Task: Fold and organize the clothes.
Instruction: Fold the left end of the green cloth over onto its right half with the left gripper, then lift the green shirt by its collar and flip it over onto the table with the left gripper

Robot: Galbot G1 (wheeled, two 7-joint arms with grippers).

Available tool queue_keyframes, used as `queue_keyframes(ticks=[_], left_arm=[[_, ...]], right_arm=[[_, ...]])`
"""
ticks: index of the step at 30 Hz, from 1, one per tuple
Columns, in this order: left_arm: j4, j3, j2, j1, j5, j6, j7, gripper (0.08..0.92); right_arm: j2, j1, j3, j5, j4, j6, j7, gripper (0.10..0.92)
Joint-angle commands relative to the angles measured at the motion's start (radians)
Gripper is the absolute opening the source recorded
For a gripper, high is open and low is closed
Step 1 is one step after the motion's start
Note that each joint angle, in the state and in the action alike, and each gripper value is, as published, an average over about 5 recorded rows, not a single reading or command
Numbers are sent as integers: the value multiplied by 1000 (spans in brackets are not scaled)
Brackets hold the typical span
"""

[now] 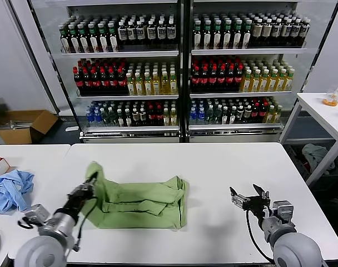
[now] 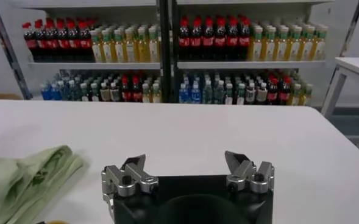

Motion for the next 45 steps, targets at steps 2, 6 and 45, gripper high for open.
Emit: queue_keyframes(ticks=[2,6,45], left_arm=[[-2,238,-127,-75,-151,-6,0,105],[67,295,-140,-127,-148,-12,-1,105],[207,105,-60,9,453,-28,-53,803]], right_arm=[[2,-1,-2,-1,9,0,-1,823],[5,-2,-8,-3,9,0,-1,823],[-13,32,-62,-10,-15,14,-17,823]])
